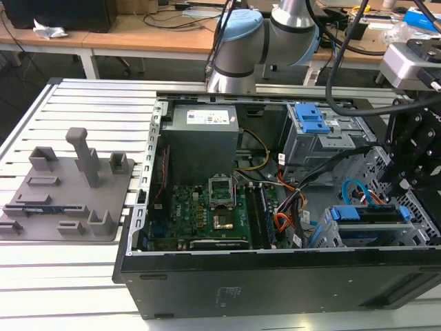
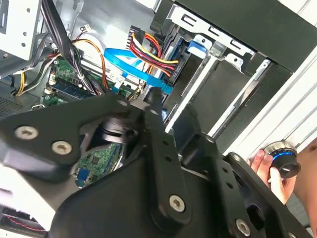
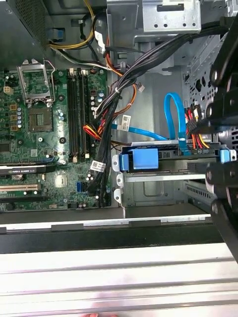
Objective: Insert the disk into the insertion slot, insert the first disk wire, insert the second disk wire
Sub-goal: 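Insert the second disk wire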
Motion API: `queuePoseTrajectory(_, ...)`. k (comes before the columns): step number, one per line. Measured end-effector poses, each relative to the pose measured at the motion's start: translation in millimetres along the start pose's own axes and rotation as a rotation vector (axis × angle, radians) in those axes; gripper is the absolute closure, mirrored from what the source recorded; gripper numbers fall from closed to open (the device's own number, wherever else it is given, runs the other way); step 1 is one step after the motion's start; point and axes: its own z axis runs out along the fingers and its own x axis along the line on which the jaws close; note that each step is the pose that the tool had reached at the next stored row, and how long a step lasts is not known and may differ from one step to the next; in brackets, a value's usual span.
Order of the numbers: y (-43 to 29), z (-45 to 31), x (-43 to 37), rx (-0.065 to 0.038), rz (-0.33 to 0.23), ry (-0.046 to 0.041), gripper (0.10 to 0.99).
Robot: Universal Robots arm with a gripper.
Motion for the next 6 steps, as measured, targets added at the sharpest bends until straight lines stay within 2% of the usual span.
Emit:
queuePoseTrajectory(3, 0.0, 0.0, -0.2, 0.0, 0.0, 0.0, 0.871)
queuePoseTrajectory(4, 0.0, -0.1, -0.2, 0.0, 0.0, 0.0, 0.98)
queuePoseTrajectory(6, 0.0, 0.0, -0.3, 0.0, 0.0, -0.0001, 0.98)
